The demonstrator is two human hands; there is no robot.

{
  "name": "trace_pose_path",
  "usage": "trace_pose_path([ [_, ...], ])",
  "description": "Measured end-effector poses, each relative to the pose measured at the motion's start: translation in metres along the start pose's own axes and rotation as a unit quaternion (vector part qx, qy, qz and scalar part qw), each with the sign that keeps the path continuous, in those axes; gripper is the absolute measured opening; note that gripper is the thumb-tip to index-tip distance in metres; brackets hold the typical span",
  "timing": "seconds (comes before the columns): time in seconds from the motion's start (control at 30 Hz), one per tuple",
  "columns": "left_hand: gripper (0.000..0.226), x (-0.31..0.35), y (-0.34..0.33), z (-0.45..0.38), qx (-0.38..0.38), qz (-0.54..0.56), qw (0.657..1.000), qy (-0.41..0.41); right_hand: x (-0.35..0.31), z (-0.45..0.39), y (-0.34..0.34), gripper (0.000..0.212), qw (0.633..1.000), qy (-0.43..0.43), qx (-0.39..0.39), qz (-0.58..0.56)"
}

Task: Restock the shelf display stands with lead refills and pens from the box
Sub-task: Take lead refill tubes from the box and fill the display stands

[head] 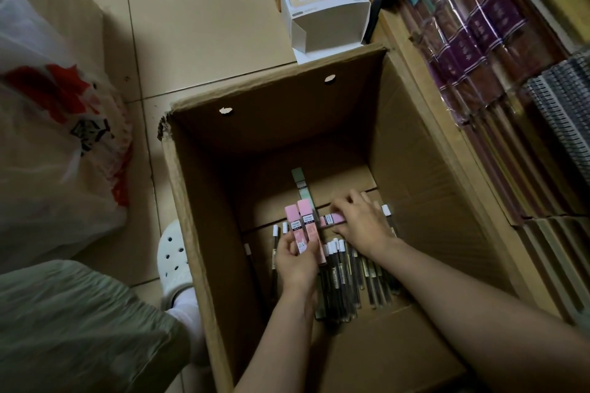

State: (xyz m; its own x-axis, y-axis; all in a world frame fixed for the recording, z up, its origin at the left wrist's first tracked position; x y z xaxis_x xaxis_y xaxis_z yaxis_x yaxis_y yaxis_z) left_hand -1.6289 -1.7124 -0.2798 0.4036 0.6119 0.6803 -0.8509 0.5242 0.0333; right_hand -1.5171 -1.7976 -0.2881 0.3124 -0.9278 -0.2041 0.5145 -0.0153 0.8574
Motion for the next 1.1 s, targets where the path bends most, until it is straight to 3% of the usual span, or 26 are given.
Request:
trace_pose_path([
  [0.13,0.026,0.005,0.003,0.003,0.011,-0.010,1.000,-0.007,0.000,0.001,0.004,0.033,1.000,0.014,0.000,0.001],
  [0.3,0.026,0.015,0.001,0.014,-0.013,0.035,0.999,0.008,0.012,0.015,0.038,0.027,0.988,-0.050,-0.045,-0.139],
  [0.5,0.026,0.043,-0.016,0.044,-0.121,0.043,0.991,0.027,0.019,0.053,0.091,0.016,0.968,-0.098,0.049,-0.228],
  [0.63,0.024,0.086,-0.030,0.069,-0.234,-0.011,0.971,-0.042,0.006,0.082,0.148,0.012,0.967,-0.052,0.115,-0.221],
  [0.8,0.026,0.166,-0.050,0.095,-0.354,-0.123,0.912,-0.165,-0.005,0.128,0.235,0.040,0.952,-0.010,0.243,-0.184],
  [1.0,0.039,0.251,-0.081,0.151,-0.525,-0.218,0.783,-0.253,0.017,0.196,0.326,0.024,0.904,-0.001,0.354,-0.241],
  [1.1,0.042,0.259,-0.091,0.175,-0.564,-0.202,0.760,-0.252,0.031,0.222,0.349,0.022,0.883,-0.006,0.377,-0.278],
])
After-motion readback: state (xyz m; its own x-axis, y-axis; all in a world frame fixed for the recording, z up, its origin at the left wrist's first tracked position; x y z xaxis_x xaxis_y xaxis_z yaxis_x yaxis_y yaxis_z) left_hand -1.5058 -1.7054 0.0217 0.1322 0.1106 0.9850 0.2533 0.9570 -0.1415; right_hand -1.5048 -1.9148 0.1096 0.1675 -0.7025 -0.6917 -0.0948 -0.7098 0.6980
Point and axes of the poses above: each hand's wrist, its own z-axis away from the middle knuckle, its own y-axis out of the back of the hand, x = y × z, the point moved 1 cm from there along -z, towards the middle knuckle, and after that the axes turned 10 degrees about -y, right-handed, at the moved point
